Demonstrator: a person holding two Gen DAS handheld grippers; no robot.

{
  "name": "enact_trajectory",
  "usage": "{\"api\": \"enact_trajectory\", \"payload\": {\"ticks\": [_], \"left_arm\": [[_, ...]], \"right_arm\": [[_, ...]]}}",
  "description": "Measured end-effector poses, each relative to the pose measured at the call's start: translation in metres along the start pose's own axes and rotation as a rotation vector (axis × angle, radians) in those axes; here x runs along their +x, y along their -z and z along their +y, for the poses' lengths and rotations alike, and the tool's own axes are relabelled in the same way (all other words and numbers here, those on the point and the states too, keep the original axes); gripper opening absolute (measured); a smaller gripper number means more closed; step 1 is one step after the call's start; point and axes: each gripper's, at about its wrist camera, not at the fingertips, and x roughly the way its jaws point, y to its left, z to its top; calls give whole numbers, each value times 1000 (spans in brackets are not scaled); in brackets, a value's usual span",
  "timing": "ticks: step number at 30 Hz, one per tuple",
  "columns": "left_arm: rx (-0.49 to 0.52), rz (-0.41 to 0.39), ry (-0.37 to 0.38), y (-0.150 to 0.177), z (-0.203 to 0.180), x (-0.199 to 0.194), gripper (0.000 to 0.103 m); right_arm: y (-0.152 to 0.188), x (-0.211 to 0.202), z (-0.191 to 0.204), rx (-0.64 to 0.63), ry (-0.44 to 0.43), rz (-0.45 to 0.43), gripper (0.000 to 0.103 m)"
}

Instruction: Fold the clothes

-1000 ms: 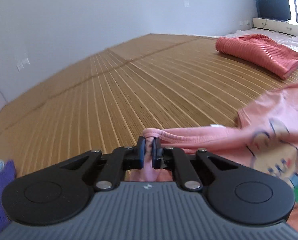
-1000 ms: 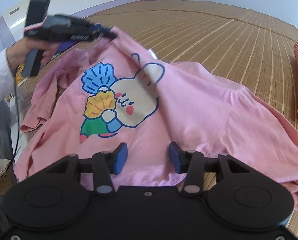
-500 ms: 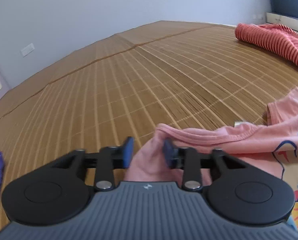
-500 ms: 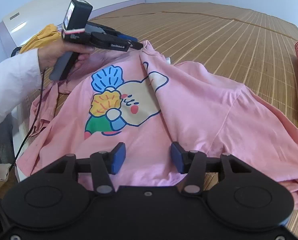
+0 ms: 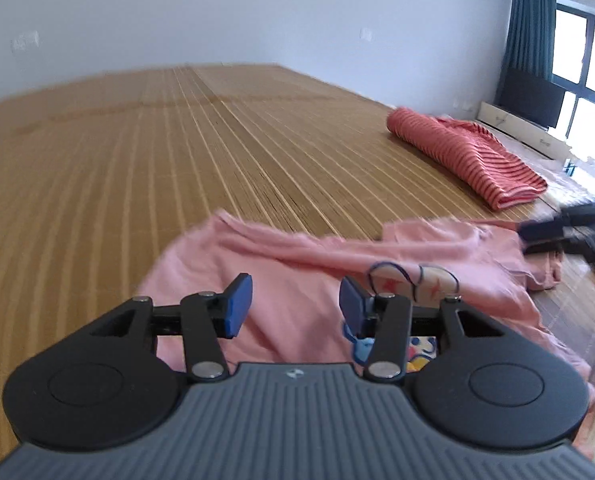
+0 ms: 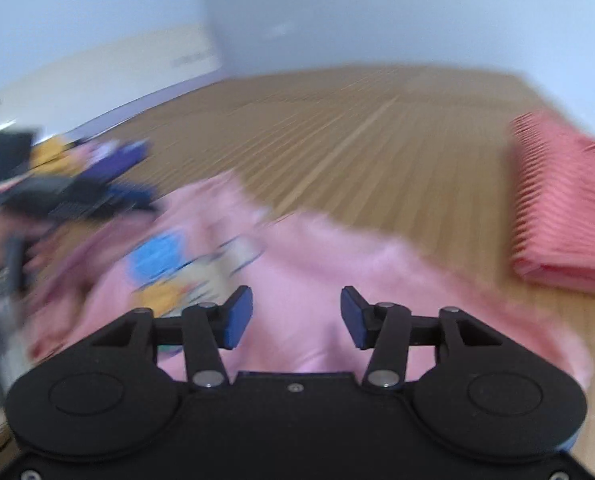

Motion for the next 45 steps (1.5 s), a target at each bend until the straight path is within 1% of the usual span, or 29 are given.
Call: {"api": "enact_trajectory", "payload": {"ticks": [1, 2, 4, 6, 8, 9, 10, 11, 13, 15, 16, 17, 18, 20, 22, 24, 25, 27, 30, 31, 32, 33, 34, 38, 39, 40, 43, 44, 45], "left_arm": [[-8, 18, 14, 3, 0, 4, 55], [-6, 27, 17, 7, -1, 7, 55], [-5, 48, 13, 17, -2, 12, 55], [-11, 67, 9, 25, -1, 19, 55], [36, 60, 0, 24, -4, 21, 55], [76, 65, -13, 24, -9, 21, 55], [102, 68, -24, 24, -12, 21, 55], [119, 70, -31, 25, -14, 22, 56], [125, 69, -36, 27, -14, 23, 56], [134, 69, -38, 26, -13, 20, 56], [137, 68, -40, 26, -11, 17, 56], [145, 69, -43, 25, -12, 21, 56], [152, 69, -46, 24, -12, 25, 56], [161, 68, -51, 25, -13, 25, 56], [162, 69, -49, 25, -12, 26, 56], [154, 67, -35, 24, -11, 26, 57], [148, 65, -30, 25, -10, 24, 57], [151, 63, -24, 24, -10, 24, 58], [142, 66, -14, 23, -6, 22, 58], [136, 68, -10, 23, -5, 21, 58], [132, 68, -9, 22, -3, 20, 58], [128, 66, -12, 21, -2, 19, 58], [124, 64, -15, 20, -2, 17, 58], [129, 47, -37, 16, 1, 10, 58], [126, 51, -36, 15, 2, 10, 58], [120, 59, -38, 16, 3, 12, 58], [128, 84, -35, 20, 1, 19, 59], [142, 85, -39, 21, -1, 19, 59], [155, 85, -44, 23, -3, 20, 59]], "right_arm": [[-5, 3, -2, 11, 26, -11, 42], [-12, 8, -3, 24, 29, -10, 41], [-28, 24, 5, 24, 5, -10, 42], [-42, 45, 18, -36, 12, 17, 43], [-52, 77, 32, -133, 92, 89, 45], [-56, 92, 39, -178, 126, 122, 44], [-57, 104, 41, -213, 140, 143, 41], [-57, 114, 42, -239, 144, 162, 40], [-59, 124, 37, -190, 83, 191, 40], [-61, 131, 36, -173, 79, 209, 39], [-61, 135, 36, -169, 83, 214, 29], [-61, 136, 36, -181, 104, 209, 12], [-61, 137, 37, -190, 124, 206, 7], [-67, 136, 31, -192, 160, 190, 6], [-78, 131, 22, -169, 220, 133, 6], [-91, 129, 9, -115, 271, 82, 6], [-96, 132, 2, -75, 263, 76, 6], [-102, 140, -7, -31, 274, 84, 6], [-98, 156, -7, -46, 316, 138, 7], [-94, 157, -6, -57, 326, 136, 12], [-92, 156, -7, -64, 335, 133, 22], [-90, 153, -7, -69, 340, 127, 27], [-90, 146, -6, -65, 329, 116, 30], [-91, 119, -3, -49, 288, 72, 32], [-92, 112, -2, -45, 277, 61, 33], [-92, 107, 0, -42, 259, 52, 38], [-95, 108, 14, -33, 128, 42, 39], [-97, 115, 19, -26, 93, 41, 39], [-99, 124, 24, -32, 82, 45, 39]]}}
